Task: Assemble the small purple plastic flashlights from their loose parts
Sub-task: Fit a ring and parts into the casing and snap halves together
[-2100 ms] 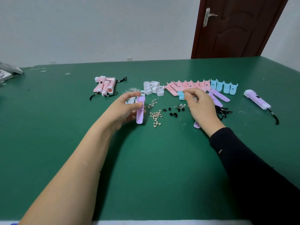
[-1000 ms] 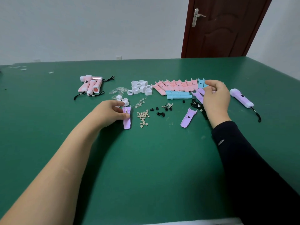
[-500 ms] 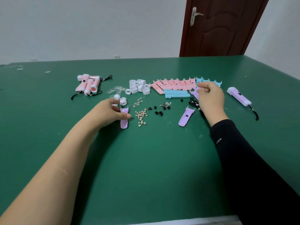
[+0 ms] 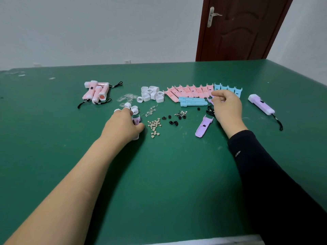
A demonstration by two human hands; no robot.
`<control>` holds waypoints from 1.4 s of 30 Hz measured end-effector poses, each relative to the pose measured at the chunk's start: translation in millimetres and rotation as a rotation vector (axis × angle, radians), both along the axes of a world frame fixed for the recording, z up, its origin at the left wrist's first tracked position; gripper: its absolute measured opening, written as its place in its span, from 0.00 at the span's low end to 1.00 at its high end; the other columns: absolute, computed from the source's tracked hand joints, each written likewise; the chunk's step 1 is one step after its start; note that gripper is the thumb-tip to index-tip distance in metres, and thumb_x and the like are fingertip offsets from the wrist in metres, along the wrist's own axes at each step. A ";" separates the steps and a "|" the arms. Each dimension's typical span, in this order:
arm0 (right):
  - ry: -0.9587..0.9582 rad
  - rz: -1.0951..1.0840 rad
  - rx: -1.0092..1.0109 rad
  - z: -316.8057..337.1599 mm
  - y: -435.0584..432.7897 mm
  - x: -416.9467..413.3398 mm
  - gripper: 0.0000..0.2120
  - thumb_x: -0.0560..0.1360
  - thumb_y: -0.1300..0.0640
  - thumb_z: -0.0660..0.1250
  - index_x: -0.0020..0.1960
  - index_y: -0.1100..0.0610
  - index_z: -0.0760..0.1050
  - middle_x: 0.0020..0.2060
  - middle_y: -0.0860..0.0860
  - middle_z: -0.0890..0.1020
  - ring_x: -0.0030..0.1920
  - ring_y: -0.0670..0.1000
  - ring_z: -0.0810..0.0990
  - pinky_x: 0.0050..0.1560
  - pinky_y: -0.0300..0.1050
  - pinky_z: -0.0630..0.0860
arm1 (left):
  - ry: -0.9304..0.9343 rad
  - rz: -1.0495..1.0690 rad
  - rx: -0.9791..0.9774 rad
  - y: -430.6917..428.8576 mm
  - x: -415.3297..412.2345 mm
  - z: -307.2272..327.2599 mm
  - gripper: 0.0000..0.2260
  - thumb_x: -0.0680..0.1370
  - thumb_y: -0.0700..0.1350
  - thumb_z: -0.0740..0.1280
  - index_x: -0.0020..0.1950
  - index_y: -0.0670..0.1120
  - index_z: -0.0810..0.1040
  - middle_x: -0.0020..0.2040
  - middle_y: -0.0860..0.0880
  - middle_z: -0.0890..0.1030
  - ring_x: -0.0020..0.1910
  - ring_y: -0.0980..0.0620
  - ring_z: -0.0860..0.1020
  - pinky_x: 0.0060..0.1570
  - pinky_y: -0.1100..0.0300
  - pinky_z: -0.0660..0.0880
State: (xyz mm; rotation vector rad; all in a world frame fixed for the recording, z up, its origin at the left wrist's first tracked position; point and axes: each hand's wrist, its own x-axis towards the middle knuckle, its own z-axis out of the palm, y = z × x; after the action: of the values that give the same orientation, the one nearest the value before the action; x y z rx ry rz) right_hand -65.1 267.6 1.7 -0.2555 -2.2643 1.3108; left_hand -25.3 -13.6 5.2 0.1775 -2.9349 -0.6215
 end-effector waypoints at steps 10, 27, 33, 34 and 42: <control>-0.006 0.005 0.004 1.2 -2.0 0.7 0.13 0.78 0.63 0.58 0.56 0.54 0.78 0.46 0.48 0.78 0.37 0.39 0.73 0.29 0.21 0.65 | 0.007 0.029 0.021 -2.2 -3.4 -2.9 0.19 0.75 0.51 0.69 0.62 0.45 0.71 0.38 0.54 0.76 0.45 0.49 0.71 0.35 0.58 0.65; -0.009 0.010 0.006 5.6 -3.6 2.5 0.13 0.78 0.63 0.58 0.56 0.54 0.79 0.44 0.45 0.77 0.37 0.39 0.72 0.30 0.23 0.65 | -0.044 0.085 -0.041 -7.5 -3.6 2.2 0.21 0.76 0.51 0.68 0.64 0.42 0.69 0.52 0.44 0.79 0.48 0.46 0.72 0.41 0.57 0.67; -0.009 0.026 0.018 7.9 -4.7 4.8 0.13 0.77 0.63 0.59 0.55 0.53 0.79 0.40 0.42 0.75 0.36 0.38 0.72 0.30 0.23 0.64 | -0.043 0.071 -0.019 -9.5 -1.0 4.2 0.30 0.76 0.63 0.66 0.67 0.42 0.68 0.47 0.49 0.77 0.55 0.45 0.75 0.43 0.56 0.66; -0.012 0.028 0.019 8.7 -4.3 4.9 0.12 0.77 0.62 0.59 0.55 0.53 0.79 0.40 0.42 0.75 0.36 0.39 0.72 0.30 0.24 0.65 | -0.030 0.087 -0.016 -10.6 -1.0 5.5 0.30 0.76 0.64 0.64 0.66 0.41 0.68 0.53 0.46 0.78 0.57 0.44 0.75 0.43 0.55 0.66; -0.329 0.067 0.471 18.5 1.6 10.4 0.17 0.75 0.54 0.62 0.30 0.54 0.62 0.27 0.51 0.68 0.30 0.54 0.67 0.29 0.42 0.62 | 0.230 0.091 0.031 -12.6 0.3 18.2 0.11 0.81 0.45 0.57 0.57 0.48 0.78 0.53 0.46 0.80 0.46 0.45 0.74 0.40 0.55 0.68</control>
State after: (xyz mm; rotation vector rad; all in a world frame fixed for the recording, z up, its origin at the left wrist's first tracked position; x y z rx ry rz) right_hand -54.8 269.1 20.2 -0.2403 -2.7998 0.7680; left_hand -25.0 -26.2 23.5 0.2257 -2.6816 -0.6288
